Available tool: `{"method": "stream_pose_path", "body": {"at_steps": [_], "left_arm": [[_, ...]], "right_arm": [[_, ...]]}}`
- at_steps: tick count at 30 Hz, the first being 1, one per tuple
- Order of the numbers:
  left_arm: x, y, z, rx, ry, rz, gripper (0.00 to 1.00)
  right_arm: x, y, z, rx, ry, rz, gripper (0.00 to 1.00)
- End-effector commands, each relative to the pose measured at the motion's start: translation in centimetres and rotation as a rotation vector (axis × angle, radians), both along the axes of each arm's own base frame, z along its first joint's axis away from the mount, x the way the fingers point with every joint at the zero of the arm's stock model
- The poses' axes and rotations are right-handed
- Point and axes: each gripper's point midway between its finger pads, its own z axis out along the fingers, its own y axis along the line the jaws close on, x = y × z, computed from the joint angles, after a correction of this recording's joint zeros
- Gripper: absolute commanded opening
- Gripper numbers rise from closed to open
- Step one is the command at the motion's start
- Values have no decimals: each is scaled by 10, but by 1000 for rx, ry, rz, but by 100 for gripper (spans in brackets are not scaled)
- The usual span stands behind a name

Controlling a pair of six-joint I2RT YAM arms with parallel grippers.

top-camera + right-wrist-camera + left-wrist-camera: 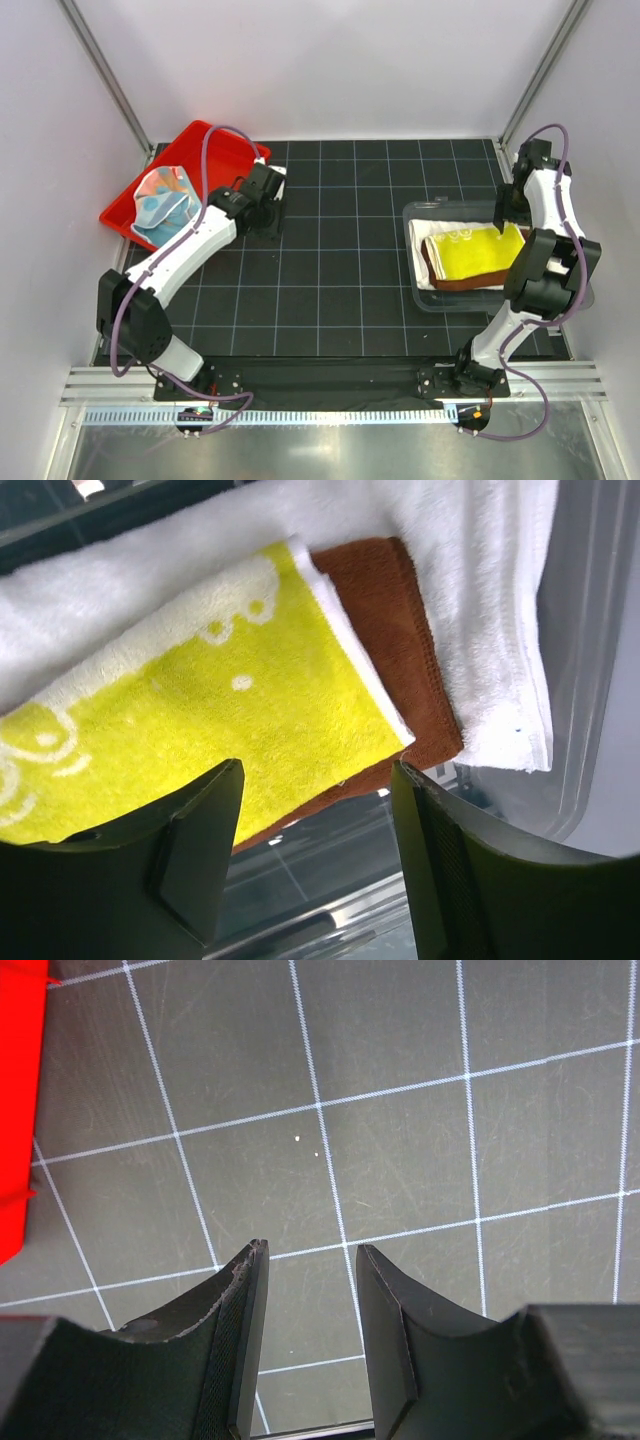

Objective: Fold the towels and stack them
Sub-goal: Neatly place the folded towel into the bin, then grab crumpled towel

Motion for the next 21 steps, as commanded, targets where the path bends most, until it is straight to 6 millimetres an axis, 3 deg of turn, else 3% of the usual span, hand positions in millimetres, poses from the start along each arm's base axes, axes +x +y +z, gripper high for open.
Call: {"method": "stream_pose_path", "body": {"at_steps": [1, 4, 8, 11, 14, 17, 19, 20, 21], "left_arm": [[8, 3, 14, 13, -32, 5, 44], [11, 0, 24, -9, -55, 11, 45], [13, -1, 32, -15, -68, 8, 45], [15, 4, 33, 11, -86, 20, 45], [29, 15, 35, -4, -133, 90, 45], [56, 37, 45, -109, -171, 193, 48], [75, 76, 49, -73, -200, 317, 50], [83, 88, 61, -77, -223, 355, 50], [89, 101, 64, -80, -232, 392, 51]], "right_arm": [[15, -16, 38, -87, -132, -89, 68], [28, 1, 38, 13, -224, -123, 68], [18, 17, 12, 105, -188, -189, 63], [12, 14, -10, 116, -168, -227, 48], [13, 8, -24, 127, -167, -259, 44], [18, 7, -35, 138, -154, -258, 43], [23, 9, -37, 150, -175, -251, 44], [25, 10, -34, 156, -184, -255, 45], [30, 20, -22, 199, -224, -239, 45]]}}
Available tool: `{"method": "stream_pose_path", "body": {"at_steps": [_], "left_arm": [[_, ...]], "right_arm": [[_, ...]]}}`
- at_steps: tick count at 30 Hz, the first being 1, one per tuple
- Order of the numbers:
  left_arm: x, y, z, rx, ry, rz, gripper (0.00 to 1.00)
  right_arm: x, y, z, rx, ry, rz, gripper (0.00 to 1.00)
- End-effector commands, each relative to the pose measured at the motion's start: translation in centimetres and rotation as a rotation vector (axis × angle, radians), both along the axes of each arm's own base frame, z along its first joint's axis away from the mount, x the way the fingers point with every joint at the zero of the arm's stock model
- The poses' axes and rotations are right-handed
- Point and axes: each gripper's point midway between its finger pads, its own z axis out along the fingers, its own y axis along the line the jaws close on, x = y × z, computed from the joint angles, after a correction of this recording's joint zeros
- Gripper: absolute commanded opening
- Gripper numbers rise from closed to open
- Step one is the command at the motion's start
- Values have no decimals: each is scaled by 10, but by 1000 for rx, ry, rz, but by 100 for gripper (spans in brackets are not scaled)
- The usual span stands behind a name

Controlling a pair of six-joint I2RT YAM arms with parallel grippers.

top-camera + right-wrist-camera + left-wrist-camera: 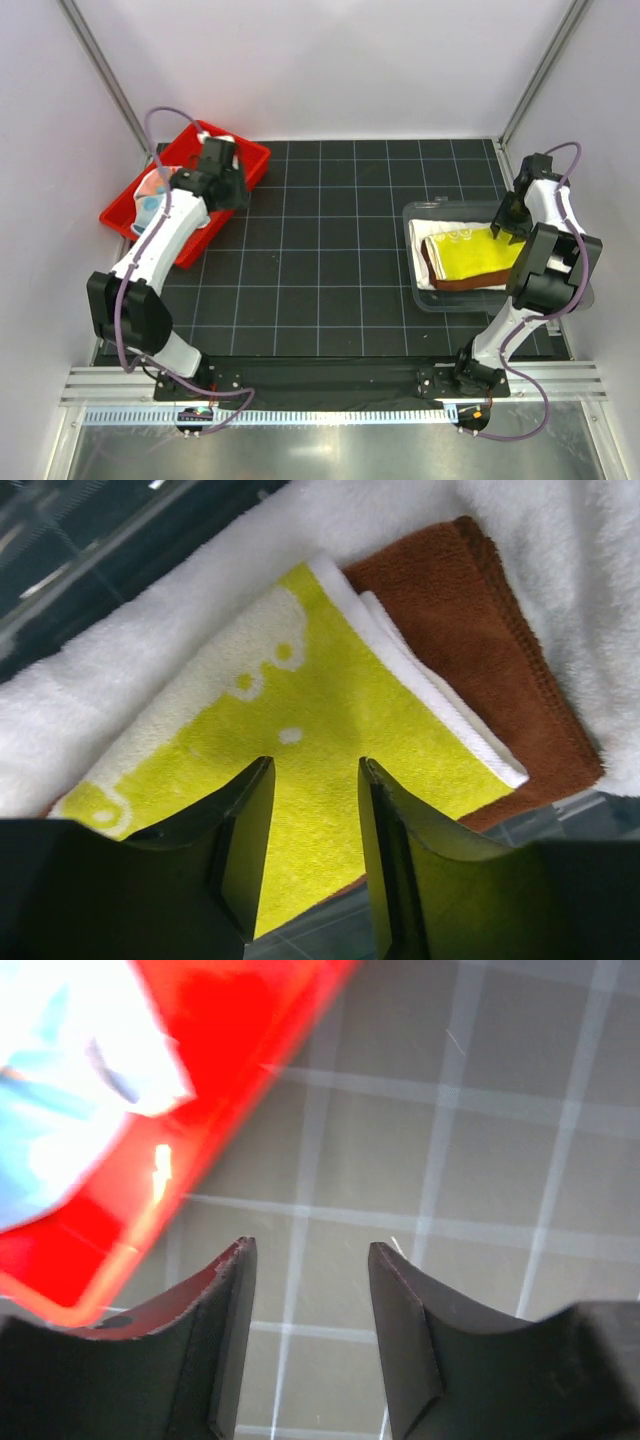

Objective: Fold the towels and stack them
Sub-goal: Grab crumpled towel

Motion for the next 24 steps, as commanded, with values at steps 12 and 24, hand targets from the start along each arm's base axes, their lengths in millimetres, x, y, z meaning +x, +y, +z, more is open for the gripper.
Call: {"method": "stream_pose_path", "body": {"at_steps": [12, 24], "left_arm": [[100, 212, -50, 110, 47, 479, 59], [124, 228, -124, 126, 268, 447, 0]], "right_arm": [[55, 77, 154, 76, -681, 112, 68], [56, 154, 159, 78, -677, 335, 72]]}}
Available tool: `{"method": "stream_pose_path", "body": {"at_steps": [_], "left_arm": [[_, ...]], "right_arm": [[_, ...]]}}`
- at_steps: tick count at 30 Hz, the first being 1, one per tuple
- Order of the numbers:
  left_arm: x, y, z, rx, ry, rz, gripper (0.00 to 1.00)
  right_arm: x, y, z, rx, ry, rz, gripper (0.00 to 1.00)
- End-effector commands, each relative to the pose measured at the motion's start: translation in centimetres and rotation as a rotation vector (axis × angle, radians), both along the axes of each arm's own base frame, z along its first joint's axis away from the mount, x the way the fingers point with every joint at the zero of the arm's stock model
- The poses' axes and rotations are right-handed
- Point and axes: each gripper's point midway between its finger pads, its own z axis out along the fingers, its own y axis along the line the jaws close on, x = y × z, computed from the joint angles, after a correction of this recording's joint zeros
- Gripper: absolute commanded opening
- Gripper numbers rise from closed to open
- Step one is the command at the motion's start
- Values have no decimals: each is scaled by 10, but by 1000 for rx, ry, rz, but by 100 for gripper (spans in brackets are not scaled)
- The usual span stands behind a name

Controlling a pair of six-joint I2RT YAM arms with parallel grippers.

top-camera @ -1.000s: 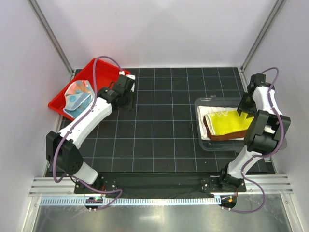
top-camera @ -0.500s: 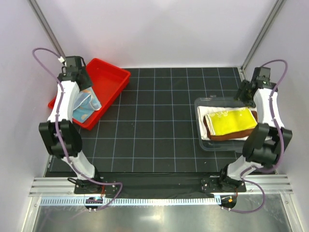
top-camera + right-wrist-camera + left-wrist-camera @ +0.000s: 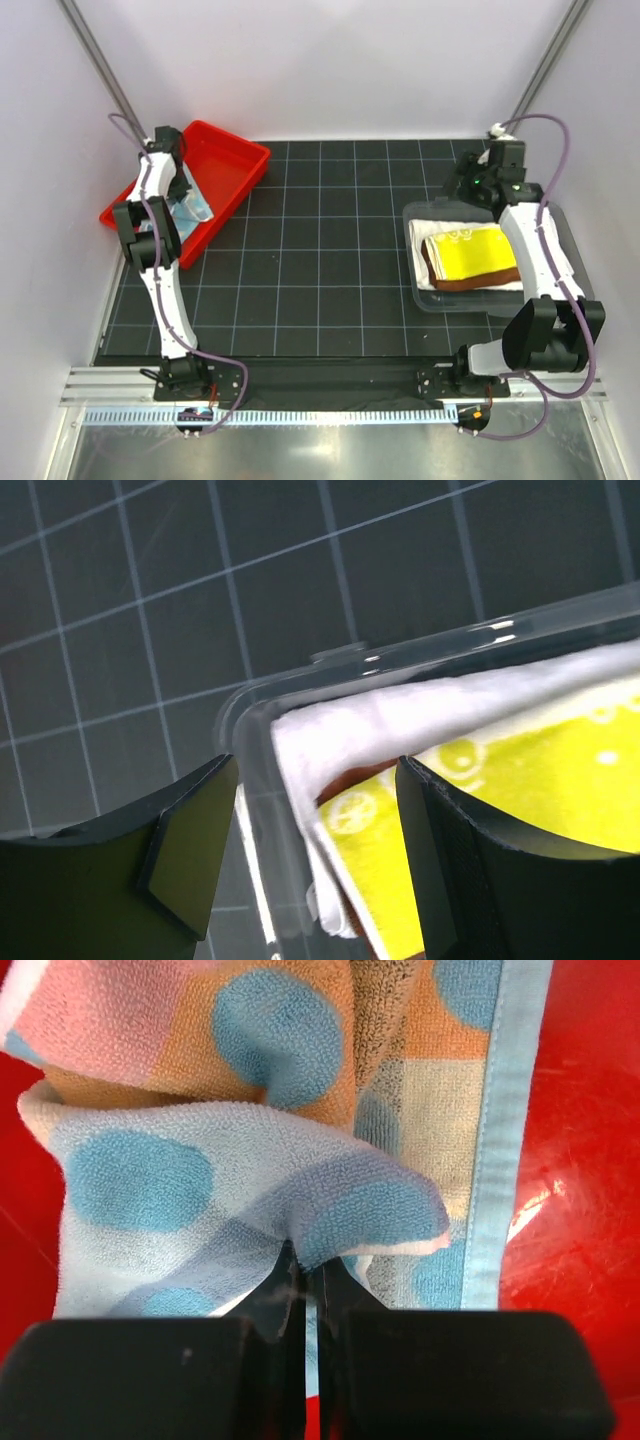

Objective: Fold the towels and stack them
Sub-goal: Grab crumpled towel, then move the towel to the center of the board

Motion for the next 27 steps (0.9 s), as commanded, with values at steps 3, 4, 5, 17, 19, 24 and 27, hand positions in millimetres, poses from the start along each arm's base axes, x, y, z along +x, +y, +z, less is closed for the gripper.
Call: {"method": "stream_pose_path", "body": {"at_steps": [3, 4, 5, 17, 19, 24, 27], "left_arm": [[-3, -16, 102, 29, -150, -54, 0], [-1, -31, 131, 54, -207, -89, 0], [-8, -41, 190, 65, -331, -106, 0], [-175, -287, 310, -710, -623, -742, 0], [-199, -304, 258, -759, -520, -743, 0], [-239, -338, 165, -859, -346, -704, 4], [-248, -329, 109, -830, -242, -616, 15]], "right_arm": [[-2, 28, 43, -43, -101, 77, 72], [-5, 42, 49, -31, -114, 114, 72], [-9, 50, 52, -17, -112, 136, 72], [-33, 119, 94, 107, -167, 362, 71], [-37, 128, 93, 130, -160, 369, 71], [-61, 148, 57, 105, -60, 409, 71], [-86, 144, 11, 75, 71, 388, 73]]}}
